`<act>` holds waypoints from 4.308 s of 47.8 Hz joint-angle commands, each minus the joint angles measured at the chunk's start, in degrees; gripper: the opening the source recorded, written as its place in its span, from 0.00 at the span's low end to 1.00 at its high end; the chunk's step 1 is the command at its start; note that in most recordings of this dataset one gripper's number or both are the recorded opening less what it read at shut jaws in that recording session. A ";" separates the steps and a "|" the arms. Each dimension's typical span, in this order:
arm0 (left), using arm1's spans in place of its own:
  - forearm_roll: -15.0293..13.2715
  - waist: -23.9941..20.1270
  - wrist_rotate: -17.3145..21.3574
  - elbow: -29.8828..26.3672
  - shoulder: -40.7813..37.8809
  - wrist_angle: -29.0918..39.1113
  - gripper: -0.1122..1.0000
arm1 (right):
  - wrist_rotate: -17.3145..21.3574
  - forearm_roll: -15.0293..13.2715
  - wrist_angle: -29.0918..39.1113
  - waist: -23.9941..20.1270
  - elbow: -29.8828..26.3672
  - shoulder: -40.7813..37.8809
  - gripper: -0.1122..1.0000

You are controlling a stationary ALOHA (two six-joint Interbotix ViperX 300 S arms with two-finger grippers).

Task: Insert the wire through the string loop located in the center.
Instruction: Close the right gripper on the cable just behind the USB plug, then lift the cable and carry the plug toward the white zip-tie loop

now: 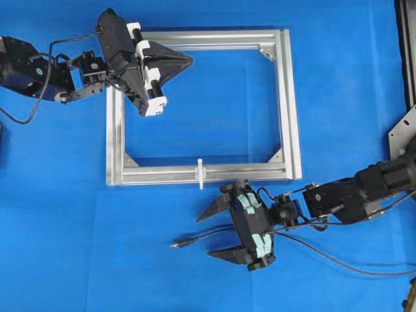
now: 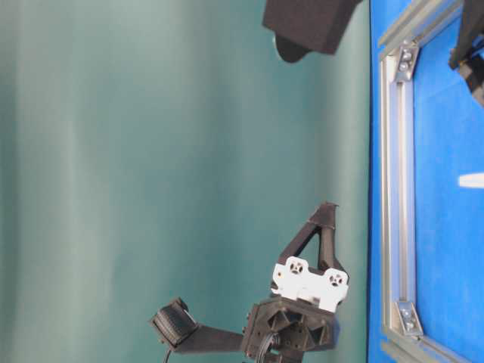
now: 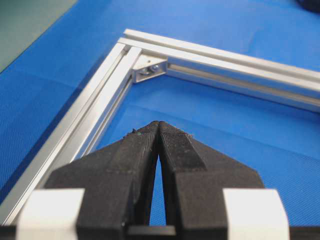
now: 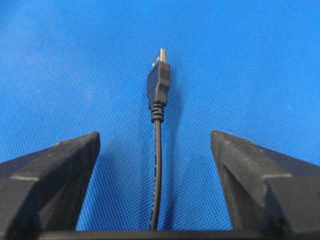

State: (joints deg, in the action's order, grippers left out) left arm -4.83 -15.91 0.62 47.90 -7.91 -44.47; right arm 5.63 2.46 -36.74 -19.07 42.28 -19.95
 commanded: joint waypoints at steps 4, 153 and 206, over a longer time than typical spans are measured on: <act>0.18 0.00 0.00 -0.53 1.58 -0.26 0.10 | 0.00 0.18 -0.35 -0.18 -0.53 0.88 0.54; 0.26 0.09 0.00 -0.79 1.67 -0.35 0.10 | -0.18 0.09 12.74 -0.26 0.97 14.59 0.07; 0.35 0.70 0.00 -0.53 1.58 -0.35 0.10 | -0.35 0.18 10.72 4.31 13.27 22.85 0.07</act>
State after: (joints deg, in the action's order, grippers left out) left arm -4.66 -15.56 0.62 47.90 -7.91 -44.47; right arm 5.54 2.55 -25.40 -16.26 55.90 1.49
